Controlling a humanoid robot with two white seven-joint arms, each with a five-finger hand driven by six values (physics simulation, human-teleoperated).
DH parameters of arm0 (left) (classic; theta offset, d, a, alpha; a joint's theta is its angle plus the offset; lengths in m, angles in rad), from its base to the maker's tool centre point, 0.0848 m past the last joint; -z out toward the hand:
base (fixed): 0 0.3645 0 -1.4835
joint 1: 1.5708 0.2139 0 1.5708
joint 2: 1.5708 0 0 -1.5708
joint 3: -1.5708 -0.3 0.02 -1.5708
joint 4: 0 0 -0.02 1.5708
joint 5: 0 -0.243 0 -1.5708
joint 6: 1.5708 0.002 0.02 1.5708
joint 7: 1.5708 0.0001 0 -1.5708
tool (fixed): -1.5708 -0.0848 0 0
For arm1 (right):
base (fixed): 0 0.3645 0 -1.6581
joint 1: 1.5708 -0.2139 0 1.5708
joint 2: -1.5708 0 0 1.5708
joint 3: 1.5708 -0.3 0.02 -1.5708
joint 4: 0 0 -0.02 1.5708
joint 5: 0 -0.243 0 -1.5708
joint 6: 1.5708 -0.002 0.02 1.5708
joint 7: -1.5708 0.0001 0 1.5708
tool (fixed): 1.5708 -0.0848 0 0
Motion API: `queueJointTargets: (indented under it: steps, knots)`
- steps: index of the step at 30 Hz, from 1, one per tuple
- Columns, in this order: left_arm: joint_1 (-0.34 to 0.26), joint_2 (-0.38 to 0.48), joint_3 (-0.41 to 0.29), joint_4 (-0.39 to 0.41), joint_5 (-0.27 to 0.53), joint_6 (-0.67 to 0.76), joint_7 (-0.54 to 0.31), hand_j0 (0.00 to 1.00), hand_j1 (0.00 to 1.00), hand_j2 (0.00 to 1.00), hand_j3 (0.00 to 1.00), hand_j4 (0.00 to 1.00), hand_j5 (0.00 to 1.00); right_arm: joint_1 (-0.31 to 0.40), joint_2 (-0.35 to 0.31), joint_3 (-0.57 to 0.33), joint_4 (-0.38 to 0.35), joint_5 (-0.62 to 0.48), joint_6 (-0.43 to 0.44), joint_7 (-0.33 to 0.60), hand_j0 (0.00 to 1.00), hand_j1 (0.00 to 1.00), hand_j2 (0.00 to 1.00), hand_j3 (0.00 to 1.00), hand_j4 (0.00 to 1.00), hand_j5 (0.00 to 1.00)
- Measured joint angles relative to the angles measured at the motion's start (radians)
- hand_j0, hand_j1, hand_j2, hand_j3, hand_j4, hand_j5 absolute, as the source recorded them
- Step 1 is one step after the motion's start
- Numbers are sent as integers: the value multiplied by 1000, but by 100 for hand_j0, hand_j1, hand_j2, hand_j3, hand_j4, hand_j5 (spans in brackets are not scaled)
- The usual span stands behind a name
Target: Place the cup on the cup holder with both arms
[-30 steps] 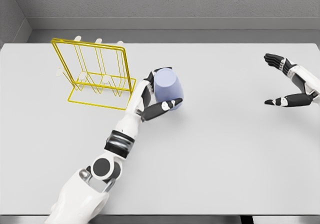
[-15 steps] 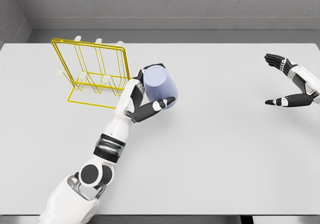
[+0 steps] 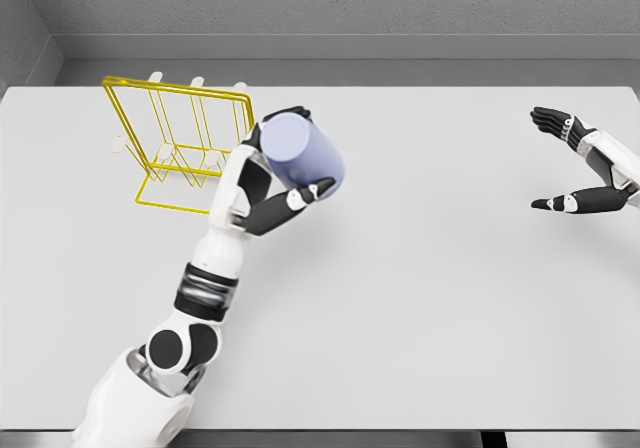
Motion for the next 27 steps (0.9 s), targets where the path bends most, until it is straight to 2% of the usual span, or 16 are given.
queueJointTargets:
  steps: [12,27]
  knots:
    - [0,28,71,0,2,-8,3,71,71,71,71,71,71,-8,3,1,7,0,0,0,100,100,100,100,100,100]
    - [28,60,111,0,3,-21,0,71,71,71,71,71,71,-21,6,2,30,0,0,0,100,100,100,100,100,100]
